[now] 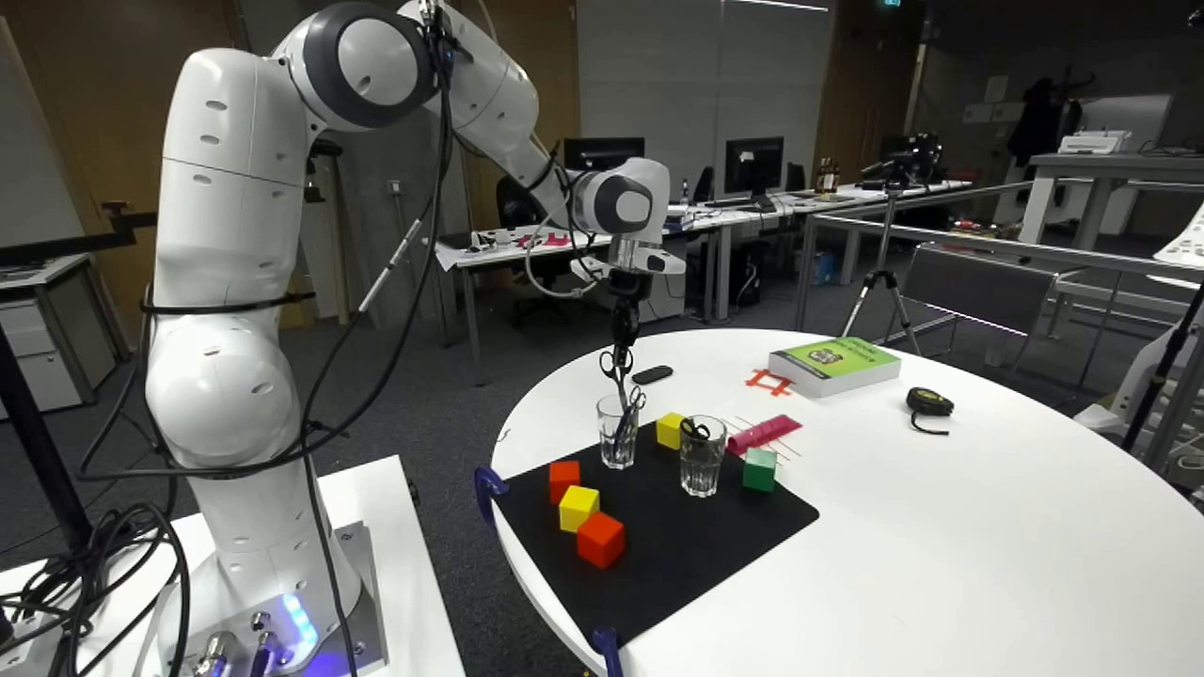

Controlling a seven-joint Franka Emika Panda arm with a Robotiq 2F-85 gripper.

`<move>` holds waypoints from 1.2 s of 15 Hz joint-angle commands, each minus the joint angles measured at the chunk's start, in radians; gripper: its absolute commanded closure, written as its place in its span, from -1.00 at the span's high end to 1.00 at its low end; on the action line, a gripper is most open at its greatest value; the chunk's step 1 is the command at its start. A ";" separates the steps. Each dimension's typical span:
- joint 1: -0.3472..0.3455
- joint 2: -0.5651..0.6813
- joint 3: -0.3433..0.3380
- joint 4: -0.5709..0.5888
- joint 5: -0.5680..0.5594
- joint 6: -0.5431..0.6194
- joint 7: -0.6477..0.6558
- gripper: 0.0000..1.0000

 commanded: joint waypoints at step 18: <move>-0.095 -0.309 -0.006 -0.160 0.159 0.053 -0.098 -0.95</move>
